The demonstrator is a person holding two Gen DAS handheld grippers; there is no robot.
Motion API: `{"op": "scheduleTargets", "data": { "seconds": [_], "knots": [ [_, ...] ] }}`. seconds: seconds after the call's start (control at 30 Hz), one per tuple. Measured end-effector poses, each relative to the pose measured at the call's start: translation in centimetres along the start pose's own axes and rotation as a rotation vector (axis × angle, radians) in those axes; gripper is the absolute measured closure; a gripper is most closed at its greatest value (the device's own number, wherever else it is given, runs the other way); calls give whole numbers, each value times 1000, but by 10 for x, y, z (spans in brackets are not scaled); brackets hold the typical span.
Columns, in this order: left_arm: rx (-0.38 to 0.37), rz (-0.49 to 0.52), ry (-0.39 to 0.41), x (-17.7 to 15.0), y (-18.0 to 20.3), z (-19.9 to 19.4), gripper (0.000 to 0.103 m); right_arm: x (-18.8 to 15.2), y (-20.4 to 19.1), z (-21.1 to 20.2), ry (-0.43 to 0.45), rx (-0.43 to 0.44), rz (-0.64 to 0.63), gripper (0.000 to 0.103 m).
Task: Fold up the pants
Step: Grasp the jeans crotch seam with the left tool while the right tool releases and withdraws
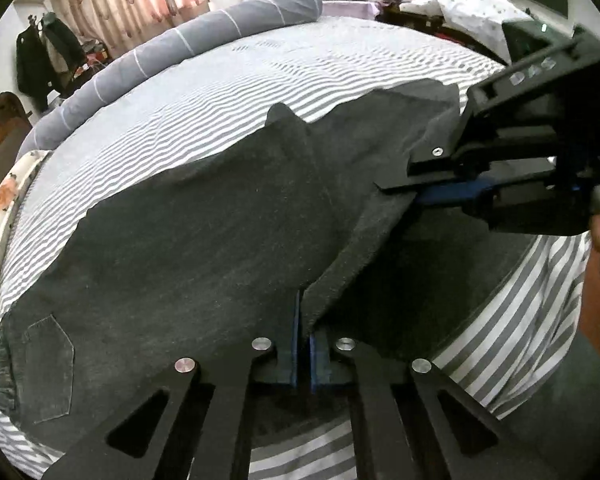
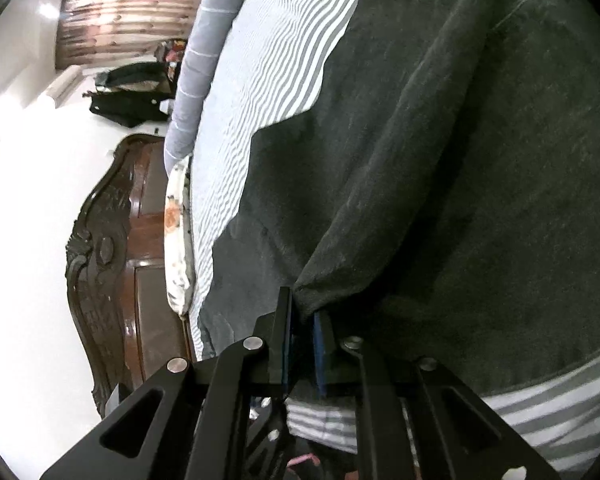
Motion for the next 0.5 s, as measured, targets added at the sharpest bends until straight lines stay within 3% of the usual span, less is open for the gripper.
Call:
{"op": "scheduleTargets", "data": {
  "seconds": [0.33,0.4,0.5],
  "knots": [
    [-26,-36,38,9,-10,-18,100,44,6,-10,64,62,61,90],
    [-24,-38,46,10,-12,-20,100,53,6,-22,129,62,58,83],
    [-36,-36,43,7,-11,-20,100,69,8,-45,205,104,89,83]
  ]
}}
Point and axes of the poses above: each gripper's, at about its wrist camera, not at the fingertips, and z roughly the way its jaws point, y to its right, x to its top, the point moved 9 cm from there along z, roughly the way its jaws point, and after that the axes turned 14 degrees about z, right-handed, at the moved point
